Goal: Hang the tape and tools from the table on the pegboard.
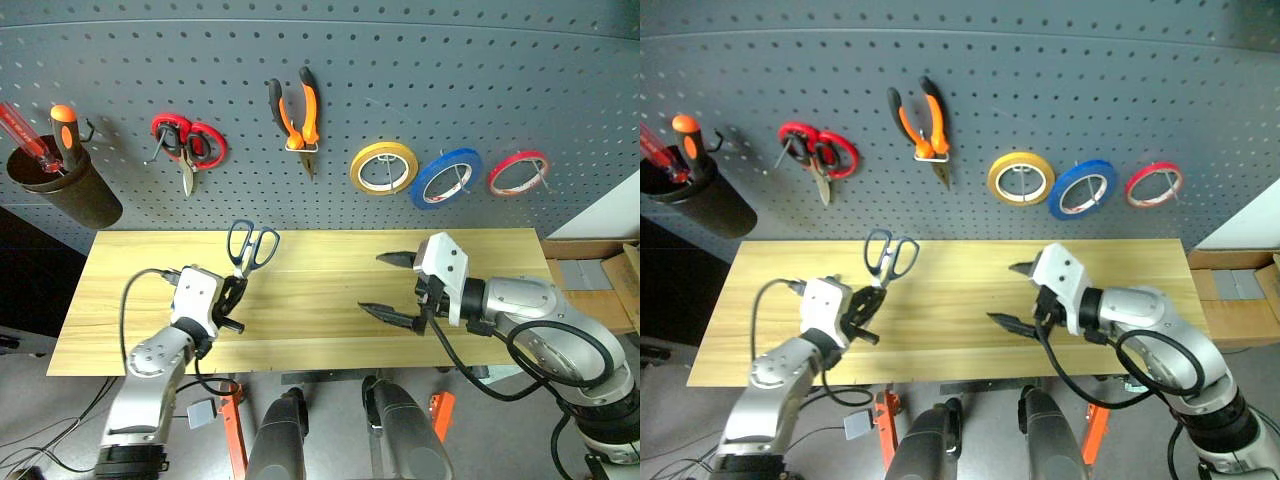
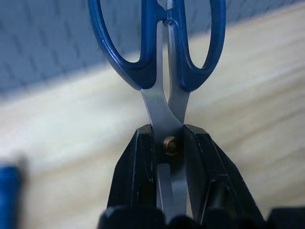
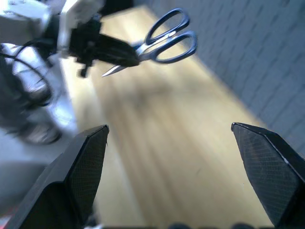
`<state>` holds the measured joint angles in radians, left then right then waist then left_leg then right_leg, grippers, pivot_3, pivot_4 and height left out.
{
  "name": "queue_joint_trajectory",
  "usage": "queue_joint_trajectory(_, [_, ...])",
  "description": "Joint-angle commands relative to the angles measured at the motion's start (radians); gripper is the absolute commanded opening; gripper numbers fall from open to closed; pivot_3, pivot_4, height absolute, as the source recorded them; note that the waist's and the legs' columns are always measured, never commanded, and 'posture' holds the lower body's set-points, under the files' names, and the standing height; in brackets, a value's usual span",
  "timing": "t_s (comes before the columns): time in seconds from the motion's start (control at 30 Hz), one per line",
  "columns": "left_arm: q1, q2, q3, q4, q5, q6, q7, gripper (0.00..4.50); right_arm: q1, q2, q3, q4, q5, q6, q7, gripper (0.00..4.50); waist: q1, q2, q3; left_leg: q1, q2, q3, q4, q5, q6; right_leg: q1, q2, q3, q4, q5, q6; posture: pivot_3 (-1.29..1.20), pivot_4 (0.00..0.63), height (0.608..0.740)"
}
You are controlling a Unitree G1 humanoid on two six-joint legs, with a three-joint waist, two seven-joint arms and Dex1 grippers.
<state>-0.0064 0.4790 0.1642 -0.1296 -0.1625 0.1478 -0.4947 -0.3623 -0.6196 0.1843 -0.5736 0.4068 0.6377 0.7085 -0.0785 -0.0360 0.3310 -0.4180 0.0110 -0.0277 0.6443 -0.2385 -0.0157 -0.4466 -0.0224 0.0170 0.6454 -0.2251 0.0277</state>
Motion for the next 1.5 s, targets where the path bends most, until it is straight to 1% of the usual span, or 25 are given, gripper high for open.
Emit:
queue_joint_trajectory(0.03, [0.001,0.009,0.030,-0.096,-0.020,-0.056,-0.004,0.52,-0.005,0.016,-0.032,-0.009,-0.004,-0.086,0.018,4.50,0.002,0.000,0.000,0.000,0.000,0.000,0.000,0.000,0.000,0.000,0.000,0.000,0.000,0.000,0.000,-0.12,0.362,0.740])
queue_joint_trajectory(0.23, [-0.003,0.023,0.035,-0.212,-0.001,-0.135,0.009,0.52,-0.008,0.043,-0.018,0.038,-0.047,-0.200,0.030,4.50,0.007,0.001,0.008,0.000,0.000,0.000,0.000,0.000,0.000,0.000,0.000,0.000,0.000,0.000,0.000,-0.11,0.378,0.740])
queue_joint_trajectory(0.33, [0.003,0.011,0.062,-0.242,0.014,-0.140,0.053,0.52,0.003,0.035,-0.011,0.058,-0.071,-0.241,0.049,4.50,0.010,0.002,0.010,0.000,0.000,0.000,0.000,0.000,0.000,0.000,0.000,0.001,0.000,0.000,0.000,-0.11,0.376,0.740])
queue_joint_trajectory(0.43, [0.028,-0.012,0.104,-0.310,0.024,-0.113,0.118,0.52,0.015,0.030,-0.012,0.072,-0.095,-0.278,0.064,4.50,0.009,0.001,0.013,0.000,0.001,0.000,0.000,0.000,0.000,0.000,0.000,0.001,0.000,0.000,0.000,-0.10,0.372,0.740])
queue_joint_trajectory(0.57, [0.054,-0.037,0.130,-0.389,0.007,-0.048,0.165,0.52,0.017,0.035,-0.016,0.093,-0.107,-0.306,0.077,4.50,0.017,0.001,0.016,0.000,0.000,0.000,0.000,0.000,0.000,0.000,0.000,0.001,0.000,0.000,0.000,-0.08,0.366,0.740])
queue_joint_trajectory(0.7, [0.069,-0.046,0.159,-0.422,-0.007,-0.012,0.180,0.52,0.009,0.045,-0.017,0.117,-0.115,-0.325,0.086,4.50,0.023,0.001,0.016,0.000,0.000,0.000,0.001,0.000,0.000,0.000,0.000,0.000,0.001,0.000,0.000,-0.07,0.360,0.740])
queue_joint_trajectory(0.8, [0.061,-0.049,0.168,-0.432,-0.024,0.005,0.186,0.52,0.003,0.049,-0.014,0.131,-0.118,-0.335,0.089,4.50,0.024,0.001,0.016,0.000,0.000,0.000,0.001,0.000,0.000,0.000,0.000,0.000,0.001,0.000,0.000,-0.06,0.355,0.740])
queue_joint_trajectory(1.13, [-0.012,-0.049,0.214,-0.373,-0.091,0.064,0.205,0.52,-0.007,0.060,-0.008,0.145,-0.133,-0.348,0.094,4.50,0.027,0.001,0.016,0.000,0.000,0.000,0.001,0.000,0.000,0.000,0.001,-0.001,0.001,0.000,0.000,-0.07,0.349,0.740])
queue_joint_trajectory(1.37, [0.005,-0.064,0.239,-0.388,-0.112,0.074,0.233,0.52,-0.004,0.064,-0.012,0.145,-0.142,-0.345,0.095,4.50,0.028,0.001,0.016,0.000,0.000,0.000,0.001,0.000,0.000,0.000,0.001,-0.001,0.002,0.001,-0.002,-0.07,0.346,0.740])
queue_joint_trajectory(1.5, [-0.002,-0.066,0.225,-0.372,-0.126,0.079,0.222,0.52,-0.013,0.071,-0.014,0.147,-0.143,-0.343,0.096,4.50,0.028,0.001,0.016,0.000,0.000,0.000,0.002,0.000,0.000,0.000,0.001,-0.001,0.002,0.002,-0.002,-0.07,0.342,0.740])
